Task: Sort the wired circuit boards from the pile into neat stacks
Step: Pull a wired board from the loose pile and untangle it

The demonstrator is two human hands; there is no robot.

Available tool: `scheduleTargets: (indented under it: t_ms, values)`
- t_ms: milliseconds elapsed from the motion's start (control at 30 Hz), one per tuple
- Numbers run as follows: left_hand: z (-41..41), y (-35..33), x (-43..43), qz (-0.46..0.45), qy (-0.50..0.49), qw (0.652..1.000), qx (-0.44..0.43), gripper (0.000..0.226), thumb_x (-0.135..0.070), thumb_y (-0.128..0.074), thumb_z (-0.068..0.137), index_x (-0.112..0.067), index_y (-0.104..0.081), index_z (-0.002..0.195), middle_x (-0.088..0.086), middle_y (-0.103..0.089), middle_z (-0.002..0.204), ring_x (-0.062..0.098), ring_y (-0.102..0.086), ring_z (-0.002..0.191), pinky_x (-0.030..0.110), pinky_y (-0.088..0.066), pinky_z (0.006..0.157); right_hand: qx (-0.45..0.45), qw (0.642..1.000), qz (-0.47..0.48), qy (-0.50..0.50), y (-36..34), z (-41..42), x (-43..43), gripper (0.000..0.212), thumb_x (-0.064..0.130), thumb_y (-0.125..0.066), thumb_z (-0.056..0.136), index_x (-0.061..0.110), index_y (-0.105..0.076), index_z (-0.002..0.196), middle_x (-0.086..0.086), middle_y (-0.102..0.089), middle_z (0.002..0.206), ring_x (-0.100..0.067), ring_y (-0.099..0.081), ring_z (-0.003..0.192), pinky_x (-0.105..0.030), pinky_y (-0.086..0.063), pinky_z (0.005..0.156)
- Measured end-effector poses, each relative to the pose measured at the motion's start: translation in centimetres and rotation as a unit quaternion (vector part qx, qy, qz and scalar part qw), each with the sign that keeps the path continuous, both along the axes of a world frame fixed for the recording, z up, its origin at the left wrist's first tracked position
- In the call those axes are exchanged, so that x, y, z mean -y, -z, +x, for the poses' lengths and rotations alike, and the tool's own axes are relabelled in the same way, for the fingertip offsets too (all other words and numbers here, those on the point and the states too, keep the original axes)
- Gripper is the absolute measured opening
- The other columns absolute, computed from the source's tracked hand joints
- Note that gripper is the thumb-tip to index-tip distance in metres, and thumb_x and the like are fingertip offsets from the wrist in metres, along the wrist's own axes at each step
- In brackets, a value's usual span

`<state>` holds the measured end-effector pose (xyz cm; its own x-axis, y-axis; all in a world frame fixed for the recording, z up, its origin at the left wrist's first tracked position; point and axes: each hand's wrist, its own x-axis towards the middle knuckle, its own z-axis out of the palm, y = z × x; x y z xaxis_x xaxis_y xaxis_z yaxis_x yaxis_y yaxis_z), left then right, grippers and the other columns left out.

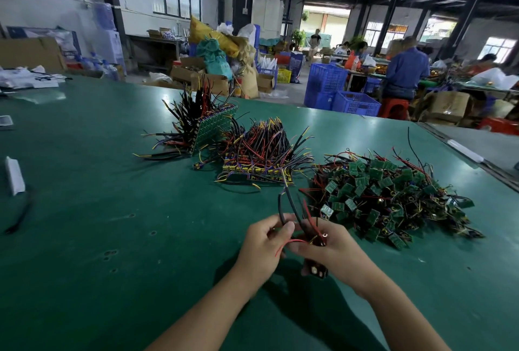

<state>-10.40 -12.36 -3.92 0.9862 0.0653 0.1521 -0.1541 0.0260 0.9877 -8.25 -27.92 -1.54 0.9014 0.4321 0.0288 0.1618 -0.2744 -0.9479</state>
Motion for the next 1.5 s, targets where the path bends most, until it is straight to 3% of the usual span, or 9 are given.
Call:
scheduleTargets:
  t_ms: [267,433,533,667,833,967,1133,1300,1500]
  values:
    - [-0.6,-0.1,0.4,-0.034,0.074,0.997,0.007,0.043,0.005,-0.063,0.075,-0.028,-0.072,0.103,0.006,-0.068,0.107,0.015,-0.064,0.095,0.031,-0.054,0.089,0.093,0.993,-0.073,0.031,0.7,0.3,0.3,0.039,0.028,-0.067,0.074,0.049,-0.057,0.105,0.006,-0.073,0.084,-0.020,-0.068,0.060,-0.032,-0.055,0.058]
    - [-1.0,0.0,0.3,-0.021,0.124,0.991,0.049,0.053,-0.016,-0.073,0.065,-0.026,-0.064,0.116,0.009,-0.064,0.112,0.020,-0.061,0.106,0.037,-0.048,0.097,0.148,0.970,-0.193,0.001,0.8,0.0,-0.1,0.038,0.017,-0.057,0.074,0.025,-0.049,0.111,-0.001,-0.066,0.077,-0.020,-0.060,0.065,-0.025,-0.044,0.055]
    - [-0.7,0.1,0.6,-0.049,0.079,0.995,0.025,0.056,-0.022,-0.082,0.065,-0.025,-0.061,0.117,-0.002,-0.071,0.106,0.011,-0.065,0.102,0.022,-0.049,0.090,0.200,0.955,-0.218,-0.004,1.0,-0.3,-0.7,0.024,0.011,-0.058,0.082,0.018,-0.062,0.105,0.008,-0.064,0.071,-0.012,-0.059,0.064,-0.021,-0.041,0.055]
    - [0.0,0.1,0.5,-0.082,-0.011,0.995,0.052,0.012,-0.007,-0.071,0.085,-0.017,-0.070,0.091,0.004,-0.069,0.082,0.008,-0.061,0.074,0.019,-0.049,0.069,0.272,0.934,-0.230,-0.025,1.1,-0.4,-1.5,0.018,0.014,-0.058,0.093,0.015,-0.056,0.111,0.007,-0.064,0.079,-0.024,-0.061,0.074,-0.022,-0.037,0.058]
    - [1.0,0.1,-0.5,-0.176,-0.060,0.982,0.023,0.007,-0.010,-0.062,0.090,-0.016,-0.065,0.089,-0.004,-0.069,0.073,0.006,-0.052,0.057,0.017,-0.041,0.051,0.273,0.876,-0.393,0.061,-0.2,1.5,-0.2,0.036,0.050,-0.053,0.094,0.029,-0.045,0.122,-0.006,-0.070,0.096,-0.033,-0.063,0.093,-0.039,-0.048,0.069]
    - [2.1,0.5,-1.8,-0.184,-0.150,0.971,-0.009,0.007,-0.015,-0.058,0.093,-0.015,-0.060,0.086,-0.003,-0.065,0.070,0.006,-0.047,0.053,0.019,-0.036,0.047,0.249,0.844,-0.473,0.036,-1.1,3.6,1.2,0.046,0.067,-0.052,0.087,0.021,-0.051,0.091,-0.002,-0.058,0.086,-0.029,-0.060,0.088,-0.039,-0.050,0.069]
    - [2.2,0.9,-1.9,-0.158,-0.150,0.976,-0.027,0.008,-0.011,-0.060,0.092,-0.013,-0.060,0.084,-0.004,-0.060,0.064,0.007,-0.045,0.052,0.019,-0.035,0.045,0.237,0.804,-0.545,0.006,0.0,4.9,0.8,0.055,0.061,-0.059,0.086,0.018,-0.050,0.119,-0.003,-0.053,0.111,-0.029,-0.060,0.099,-0.038,-0.050,0.074]
    - [2.2,1.3,-1.6,-0.130,-0.126,0.983,-0.036,0.004,-0.007,-0.060,0.091,-0.009,-0.059,0.087,-0.001,-0.059,0.063,0.007,-0.046,0.051,0.019,-0.038,0.046,0.258,0.778,-0.572,0.023,0.0,5.6,0.1,0.053,0.033,-0.062,0.086,0.014,-0.031,0.125,0.001,-0.045,0.071,-0.029,-0.050,0.063,-0.032,-0.030,0.044]
    - [1.6,1.2,-1.4,-0.059,-0.263,0.962,0.048,0.010,-0.018,-0.062,0.091,-0.020,-0.052,0.092,-0.003,-0.055,0.082,0.003,-0.050,0.062,0.020,-0.043,0.062,0.219,0.790,-0.571,0.039,0.1,5.7,0.1,0.046,0.035,-0.062,0.086,0.010,-0.037,0.115,0.001,-0.042,0.070,-0.027,-0.046,0.065,-0.033,-0.032,0.051]
